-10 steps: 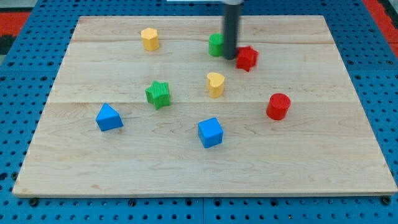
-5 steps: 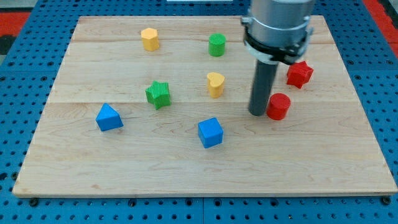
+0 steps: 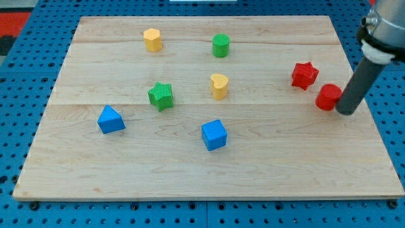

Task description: Move the red circle to the left side of the red star

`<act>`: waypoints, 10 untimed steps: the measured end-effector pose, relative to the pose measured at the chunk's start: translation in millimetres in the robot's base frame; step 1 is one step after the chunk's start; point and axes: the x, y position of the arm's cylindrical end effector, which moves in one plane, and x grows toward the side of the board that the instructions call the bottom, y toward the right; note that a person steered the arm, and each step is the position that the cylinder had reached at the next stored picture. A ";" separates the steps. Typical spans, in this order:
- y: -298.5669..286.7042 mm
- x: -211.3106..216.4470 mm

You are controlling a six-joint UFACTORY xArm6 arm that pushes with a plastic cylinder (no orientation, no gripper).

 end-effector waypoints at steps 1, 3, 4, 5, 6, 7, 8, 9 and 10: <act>-22.1 -21.4; -106.9 -19.2; -149.2 -36.3; -200.8 -50.0; -199.4 -20.9; -188.7 -59.8; -142.4 -69.9; -127.6 -38.4; -179.7 -4.6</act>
